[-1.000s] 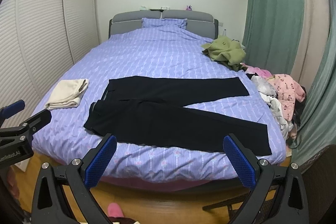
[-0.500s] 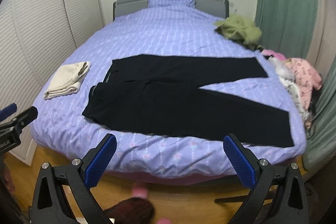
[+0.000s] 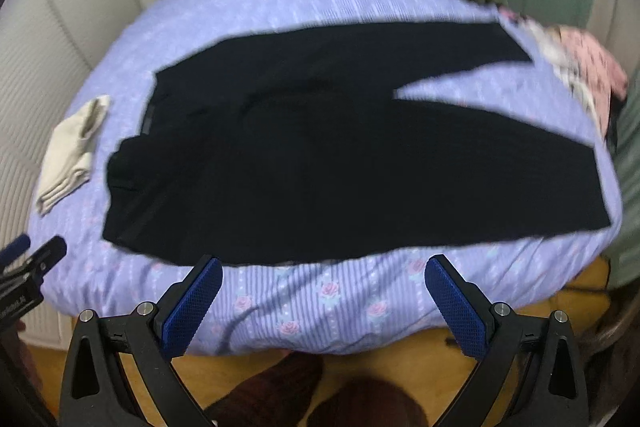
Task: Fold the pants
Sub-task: 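Grasp the waistband of the black trousers with the left and right grippers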
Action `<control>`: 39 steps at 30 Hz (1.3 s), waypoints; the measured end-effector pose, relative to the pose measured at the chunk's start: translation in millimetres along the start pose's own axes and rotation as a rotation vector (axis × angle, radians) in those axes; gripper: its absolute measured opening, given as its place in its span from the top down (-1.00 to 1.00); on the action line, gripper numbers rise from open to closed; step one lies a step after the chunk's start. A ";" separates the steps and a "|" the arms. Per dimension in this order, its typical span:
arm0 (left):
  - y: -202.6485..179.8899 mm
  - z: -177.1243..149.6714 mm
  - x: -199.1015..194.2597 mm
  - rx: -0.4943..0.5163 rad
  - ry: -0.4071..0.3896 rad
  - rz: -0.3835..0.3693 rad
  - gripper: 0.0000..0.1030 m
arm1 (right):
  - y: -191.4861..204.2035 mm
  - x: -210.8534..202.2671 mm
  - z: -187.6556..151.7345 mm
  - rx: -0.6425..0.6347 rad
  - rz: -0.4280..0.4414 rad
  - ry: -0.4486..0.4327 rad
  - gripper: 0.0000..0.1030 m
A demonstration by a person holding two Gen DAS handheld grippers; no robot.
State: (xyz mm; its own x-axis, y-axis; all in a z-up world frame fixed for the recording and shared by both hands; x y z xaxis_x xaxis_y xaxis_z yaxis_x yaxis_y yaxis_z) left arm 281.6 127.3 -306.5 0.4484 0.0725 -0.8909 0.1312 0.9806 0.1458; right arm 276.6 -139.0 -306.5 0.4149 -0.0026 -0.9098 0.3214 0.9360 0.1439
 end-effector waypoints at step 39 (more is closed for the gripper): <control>-27.4 -8.5 108.0 -0.248 0.170 -0.240 0.85 | -76.0 114.8 14.8 0.312 0.078 0.106 0.74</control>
State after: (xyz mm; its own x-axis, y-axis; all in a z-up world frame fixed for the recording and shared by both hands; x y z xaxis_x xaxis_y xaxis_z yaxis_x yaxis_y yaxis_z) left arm 318.9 109.8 -410.4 0.2755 -0.1555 -0.9486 -0.0122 0.9862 -0.1651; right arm 312.4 -215.7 -416.1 0.3626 0.1168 -0.9246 0.5439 0.7791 0.3118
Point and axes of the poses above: each gripper's, at about its wrist camera, not at the fingertips, and x roughly the way its jaws point, y to its left, z to its top, the point moved 10 cm from there along x, roughly the way its jaws point, and after that the axes turned 10 degrees about x, right-handed, at the moved point
